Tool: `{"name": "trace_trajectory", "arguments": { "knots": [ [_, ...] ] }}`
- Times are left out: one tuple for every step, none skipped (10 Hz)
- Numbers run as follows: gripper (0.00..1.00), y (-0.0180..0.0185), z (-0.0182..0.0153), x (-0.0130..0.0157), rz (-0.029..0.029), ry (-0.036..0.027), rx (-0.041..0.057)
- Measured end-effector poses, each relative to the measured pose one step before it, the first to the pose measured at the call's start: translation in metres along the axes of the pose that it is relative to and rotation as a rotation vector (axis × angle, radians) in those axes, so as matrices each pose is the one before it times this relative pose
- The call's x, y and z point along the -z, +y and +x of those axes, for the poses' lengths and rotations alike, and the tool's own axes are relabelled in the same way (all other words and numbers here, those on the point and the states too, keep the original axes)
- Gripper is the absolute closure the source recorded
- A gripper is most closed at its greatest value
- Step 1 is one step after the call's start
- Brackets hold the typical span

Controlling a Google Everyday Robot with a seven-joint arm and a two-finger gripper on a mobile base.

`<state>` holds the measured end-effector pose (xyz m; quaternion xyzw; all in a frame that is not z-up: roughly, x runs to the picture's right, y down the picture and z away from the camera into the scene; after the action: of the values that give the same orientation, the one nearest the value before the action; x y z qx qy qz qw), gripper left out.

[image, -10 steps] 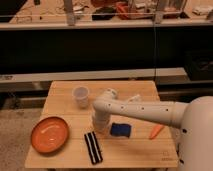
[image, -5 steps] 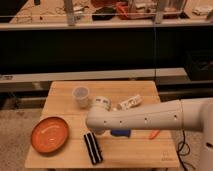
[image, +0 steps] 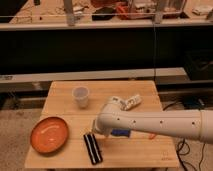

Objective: Place the eraser in the ceramic cup

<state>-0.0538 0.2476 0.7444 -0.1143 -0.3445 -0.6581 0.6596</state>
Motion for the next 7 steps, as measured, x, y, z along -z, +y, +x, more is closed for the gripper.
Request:
{"name": "trace_trajectory", "arguments": {
  "knots": [
    [0.20, -0.00440, -0.00678, -0.00432, -0.00252, -0.04996, 0.10495],
    [0.20, -0.00642, -0.00745, -0.00552, -0.00816, -0.05279, 0.10841],
    [0.20, -0.00648, -0.00836, -0.00476, -0.00609, -0.03440, 0.10623],
    [0.20, -0.00402, -0.00849, -0.00333, 0.00745, -0.00435, 0.07508],
    [0.20, -0.00006, -0.00417, -0.00303, 0.01627, 0.00831, 0.03300],
    [0.20, -0.00013, -0.00067, -0.00366, 0.00674, 0.00626, 0.00930],
    [0.20, 0.00030, 0.00001, -0.01010, -0.02673, -0.00208, -0.03210]
  ]
}}
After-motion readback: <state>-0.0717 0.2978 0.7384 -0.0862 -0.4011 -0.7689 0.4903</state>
